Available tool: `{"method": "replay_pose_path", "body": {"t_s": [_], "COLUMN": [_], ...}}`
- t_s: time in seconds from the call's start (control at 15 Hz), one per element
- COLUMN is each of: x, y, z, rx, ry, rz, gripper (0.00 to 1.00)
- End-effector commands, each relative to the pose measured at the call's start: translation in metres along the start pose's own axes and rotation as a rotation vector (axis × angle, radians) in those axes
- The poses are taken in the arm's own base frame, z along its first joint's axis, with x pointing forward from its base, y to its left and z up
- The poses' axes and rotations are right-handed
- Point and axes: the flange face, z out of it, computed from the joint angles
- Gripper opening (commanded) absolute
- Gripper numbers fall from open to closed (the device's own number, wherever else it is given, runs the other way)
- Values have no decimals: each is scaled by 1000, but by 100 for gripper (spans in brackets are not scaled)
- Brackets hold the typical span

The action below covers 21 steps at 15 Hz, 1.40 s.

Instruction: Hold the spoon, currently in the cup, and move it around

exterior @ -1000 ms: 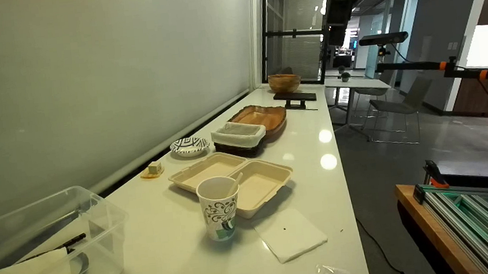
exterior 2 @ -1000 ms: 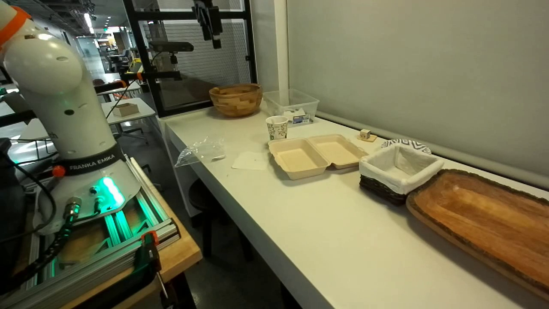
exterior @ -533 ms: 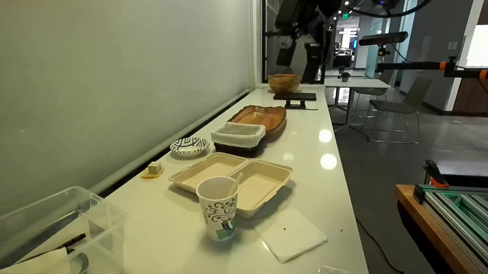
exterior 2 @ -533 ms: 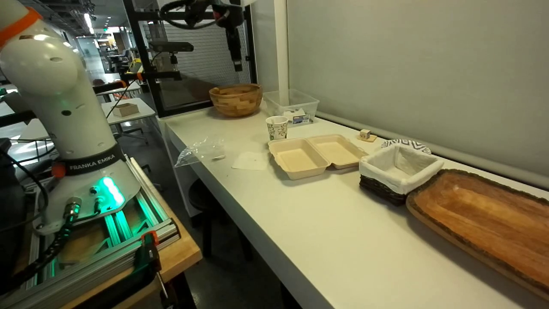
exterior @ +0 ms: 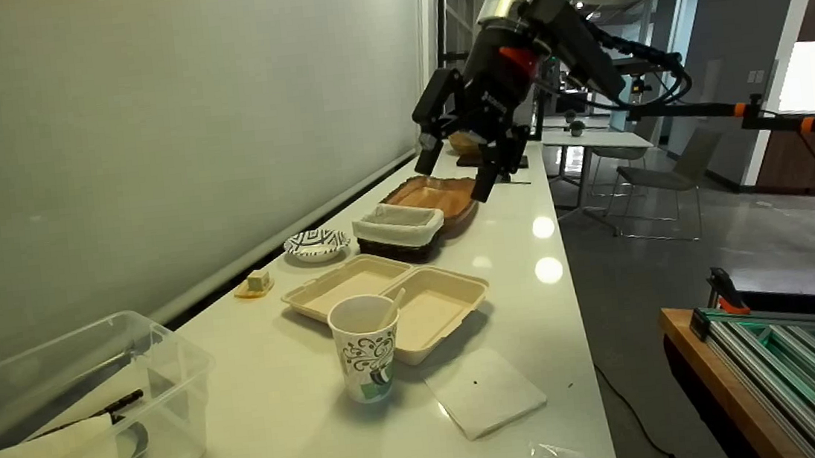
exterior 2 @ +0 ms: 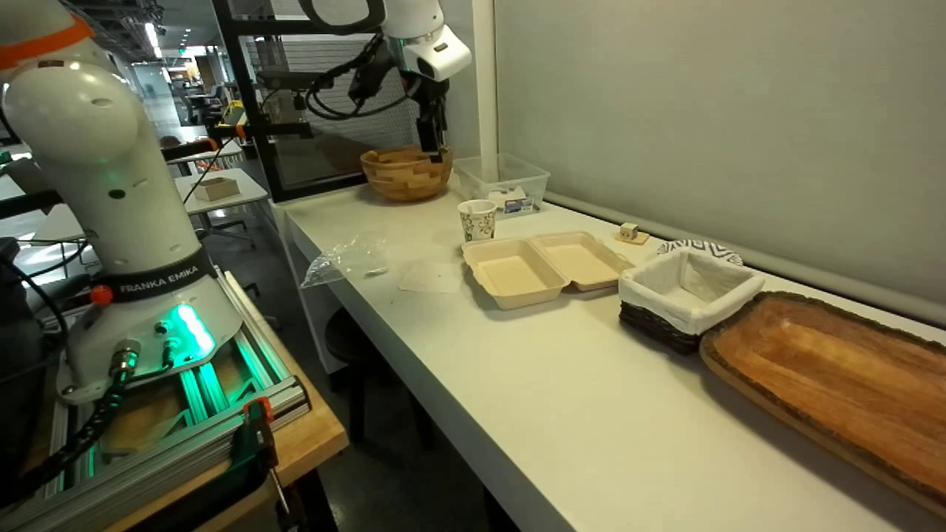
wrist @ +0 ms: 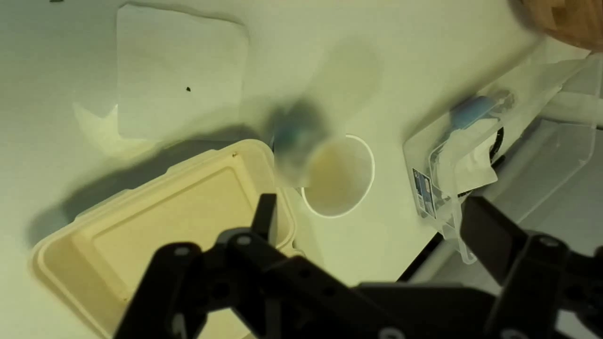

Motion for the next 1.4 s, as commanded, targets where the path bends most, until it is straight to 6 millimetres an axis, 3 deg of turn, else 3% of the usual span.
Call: {"method": "replay_pose_path", "body": {"t_s": [0.0,0.33,1.33], "x": [1,6,54], "y": [0,-1,4], "z": [7,15,128], "rx": [-1,-6,37], "ry": [-13,-24,-10], "rz": [12,25,126], "gripper": [100,100,100]}}
